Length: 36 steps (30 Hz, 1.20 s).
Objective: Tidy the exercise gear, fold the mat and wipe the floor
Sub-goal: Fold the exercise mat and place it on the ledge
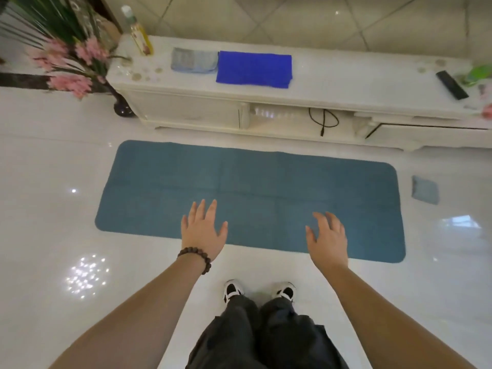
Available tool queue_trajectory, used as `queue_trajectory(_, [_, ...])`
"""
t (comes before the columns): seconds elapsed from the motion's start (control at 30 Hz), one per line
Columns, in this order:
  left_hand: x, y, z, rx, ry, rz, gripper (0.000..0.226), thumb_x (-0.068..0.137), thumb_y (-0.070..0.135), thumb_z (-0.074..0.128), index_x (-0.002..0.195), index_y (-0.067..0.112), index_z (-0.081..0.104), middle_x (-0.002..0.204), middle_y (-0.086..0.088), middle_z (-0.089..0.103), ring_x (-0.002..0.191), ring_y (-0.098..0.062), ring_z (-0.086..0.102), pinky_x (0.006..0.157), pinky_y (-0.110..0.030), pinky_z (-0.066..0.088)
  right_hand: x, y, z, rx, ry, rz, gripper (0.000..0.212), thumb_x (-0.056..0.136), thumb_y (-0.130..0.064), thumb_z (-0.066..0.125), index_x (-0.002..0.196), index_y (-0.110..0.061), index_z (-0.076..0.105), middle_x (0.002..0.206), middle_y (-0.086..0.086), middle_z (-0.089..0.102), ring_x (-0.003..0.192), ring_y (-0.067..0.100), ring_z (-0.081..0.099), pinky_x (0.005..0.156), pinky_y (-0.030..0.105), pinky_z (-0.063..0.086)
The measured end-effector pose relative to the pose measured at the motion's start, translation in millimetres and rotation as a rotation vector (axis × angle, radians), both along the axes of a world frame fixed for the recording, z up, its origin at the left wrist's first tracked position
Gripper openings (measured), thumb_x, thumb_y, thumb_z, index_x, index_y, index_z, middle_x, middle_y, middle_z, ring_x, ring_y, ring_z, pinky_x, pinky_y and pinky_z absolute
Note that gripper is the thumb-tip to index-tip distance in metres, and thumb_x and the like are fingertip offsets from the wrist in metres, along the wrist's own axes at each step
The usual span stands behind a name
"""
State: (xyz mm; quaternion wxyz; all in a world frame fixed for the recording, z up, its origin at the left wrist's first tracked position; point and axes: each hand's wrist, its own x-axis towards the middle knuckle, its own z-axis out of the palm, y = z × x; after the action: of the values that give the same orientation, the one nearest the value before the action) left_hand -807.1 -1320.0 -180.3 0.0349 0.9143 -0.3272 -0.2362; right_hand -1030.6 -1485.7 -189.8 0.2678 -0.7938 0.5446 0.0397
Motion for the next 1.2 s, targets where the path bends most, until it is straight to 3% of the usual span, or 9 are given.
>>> queue_trajectory(0.27, [-1,-16,-33,0.024,0.023,-0.046,0.064,0.098,0.048,0.037,0.153,0.027,0.013,0.162,-0.002,0.009,0.149,-0.021,-0.001,0.120,-0.045,0.007,-8,-5,-32,0.015,0.048,0.011,0.041,0.097,-0.031,0.046,0.136,-0.018,0.044,0.148,0.011,0.032,0.137,0.030,0.026,0.112,0.044,0.023])
queue_trajectory(0.5, [3,-25,-124,0.102,0.081,-0.095,0.065,0.098,0.049,0.035,0.153,0.027,0.011,0.162,-0.003,0.007,0.149,-0.022,-0.001,0.121,-0.044,0.008,-18,-13,-113,0.044,0.113,0.000,0.041,0.096,-0.030,0.047,0.135,-0.016,0.046,0.146,0.010,0.035,0.134,0.030,0.030,0.110,0.046,0.027])
queue_trajectory(0.83, [54,-10,-360,0.144,0.098,-0.241,0.069,0.097,0.048,0.038,0.154,0.028,0.004,0.162,-0.003,0.008,0.149,-0.023,0.001,0.121,-0.043,0.009,11,8,-347,0.125,0.120,-0.020,0.046,0.095,-0.034,0.048,0.138,-0.018,0.043,0.148,0.009,0.032,0.137,0.028,0.026,0.112,0.044,0.025])
queue_trajectory(0.93, [72,-2,-450,0.151,0.089,-0.303,0.072,0.096,0.050,0.040,0.153,0.032,0.002,0.162,-0.001,0.003,0.149,-0.023,-0.002,0.121,-0.044,0.007,24,6,-438,0.122,0.110,0.100,0.048,0.094,-0.035,0.050,0.139,-0.019,0.042,0.148,0.008,0.032,0.137,0.029,0.027,0.111,0.045,0.028])
queue_trajectory(1.07, [91,10,-562,0.175,0.124,-0.487,0.086,0.088,0.066,0.046,0.151,0.039,-0.006,0.162,0.003,-0.010,0.148,-0.022,-0.010,0.120,-0.045,0.005,38,-10,-547,0.107,0.172,0.351,0.055,0.094,-0.041,0.047,0.145,-0.025,0.032,0.154,0.005,0.022,0.140,0.028,0.020,0.114,0.043,0.021])
queue_trajectory(1.2, [101,18,-642,0.261,0.071,-0.710,0.108,0.074,0.081,0.047,0.141,0.045,-0.029,0.153,0.003,-0.035,0.143,-0.025,-0.027,0.117,-0.055,-0.007,42,-28,-621,0.032,0.240,0.567,0.066,0.092,-0.054,0.044,0.149,-0.031,0.020,0.159,0.001,0.004,0.145,0.024,0.004,0.119,0.040,0.008])
